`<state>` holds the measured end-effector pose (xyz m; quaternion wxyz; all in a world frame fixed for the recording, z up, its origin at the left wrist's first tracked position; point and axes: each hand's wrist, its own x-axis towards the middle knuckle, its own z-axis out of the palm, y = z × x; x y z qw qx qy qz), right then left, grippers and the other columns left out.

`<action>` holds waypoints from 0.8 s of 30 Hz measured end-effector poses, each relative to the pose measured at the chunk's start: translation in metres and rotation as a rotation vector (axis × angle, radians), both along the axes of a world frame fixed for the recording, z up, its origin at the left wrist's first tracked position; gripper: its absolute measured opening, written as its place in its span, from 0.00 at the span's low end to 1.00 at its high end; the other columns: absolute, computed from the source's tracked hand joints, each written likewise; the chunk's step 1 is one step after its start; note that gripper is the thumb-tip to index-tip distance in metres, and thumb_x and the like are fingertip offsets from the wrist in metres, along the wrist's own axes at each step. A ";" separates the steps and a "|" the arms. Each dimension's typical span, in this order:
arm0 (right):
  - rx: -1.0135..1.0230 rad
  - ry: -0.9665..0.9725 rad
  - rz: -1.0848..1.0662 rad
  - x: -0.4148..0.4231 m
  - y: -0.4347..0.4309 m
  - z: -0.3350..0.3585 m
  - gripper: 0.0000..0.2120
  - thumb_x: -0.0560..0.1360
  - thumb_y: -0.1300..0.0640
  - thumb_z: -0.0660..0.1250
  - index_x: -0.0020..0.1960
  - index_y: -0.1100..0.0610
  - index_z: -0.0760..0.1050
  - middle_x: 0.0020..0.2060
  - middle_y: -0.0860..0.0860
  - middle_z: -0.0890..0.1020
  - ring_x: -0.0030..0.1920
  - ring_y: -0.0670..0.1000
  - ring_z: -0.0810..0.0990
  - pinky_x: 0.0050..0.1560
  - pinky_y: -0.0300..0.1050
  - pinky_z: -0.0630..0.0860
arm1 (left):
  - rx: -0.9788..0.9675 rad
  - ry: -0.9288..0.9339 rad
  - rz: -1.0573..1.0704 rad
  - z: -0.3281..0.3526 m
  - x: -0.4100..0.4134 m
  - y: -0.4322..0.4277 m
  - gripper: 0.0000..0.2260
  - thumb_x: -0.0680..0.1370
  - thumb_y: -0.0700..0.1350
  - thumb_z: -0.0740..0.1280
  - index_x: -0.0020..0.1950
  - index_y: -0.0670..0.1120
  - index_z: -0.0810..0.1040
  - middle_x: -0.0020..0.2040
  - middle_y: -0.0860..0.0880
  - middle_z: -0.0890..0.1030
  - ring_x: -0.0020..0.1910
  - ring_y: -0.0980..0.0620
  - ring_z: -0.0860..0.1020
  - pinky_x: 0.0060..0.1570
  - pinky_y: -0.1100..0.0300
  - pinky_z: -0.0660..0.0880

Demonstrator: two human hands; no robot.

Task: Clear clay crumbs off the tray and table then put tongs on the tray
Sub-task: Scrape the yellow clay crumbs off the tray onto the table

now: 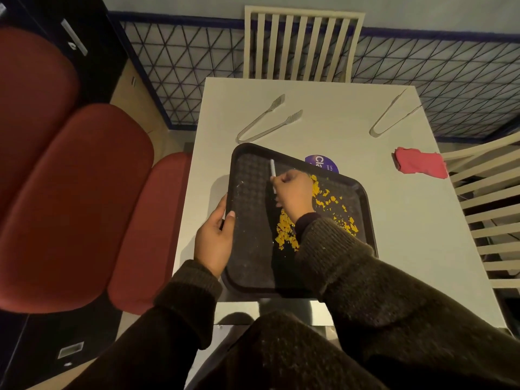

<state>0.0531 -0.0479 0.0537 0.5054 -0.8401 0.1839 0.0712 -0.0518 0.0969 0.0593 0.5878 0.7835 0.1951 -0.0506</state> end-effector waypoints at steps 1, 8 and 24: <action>0.013 -0.012 0.036 0.002 0.007 0.005 0.13 0.76 0.59 0.66 0.33 0.54 0.71 0.29 0.52 0.76 0.26 0.50 0.76 0.27 0.44 0.79 | 0.004 -0.005 -0.003 0.002 0.000 -0.001 0.20 0.83 0.43 0.58 0.74 0.58 0.67 0.56 0.67 0.76 0.57 0.63 0.76 0.60 0.69 0.70; 0.014 0.019 0.102 0.004 0.022 0.001 0.09 0.76 0.58 0.66 0.38 0.56 0.72 0.32 0.53 0.78 0.25 0.48 0.75 0.19 0.34 0.71 | 0.028 0.000 -0.025 0.008 -0.001 -0.003 0.20 0.83 0.44 0.58 0.73 0.60 0.67 0.53 0.70 0.75 0.54 0.64 0.76 0.50 0.79 0.69; 0.051 -0.064 0.142 -0.035 0.029 0.007 0.13 0.73 0.59 0.69 0.32 0.50 0.69 0.30 0.51 0.77 0.29 0.52 0.76 0.36 0.52 0.78 | 0.066 -0.022 -0.028 0.022 0.001 -0.009 0.20 0.83 0.43 0.57 0.74 0.57 0.67 0.57 0.63 0.75 0.53 0.65 0.76 0.51 0.78 0.69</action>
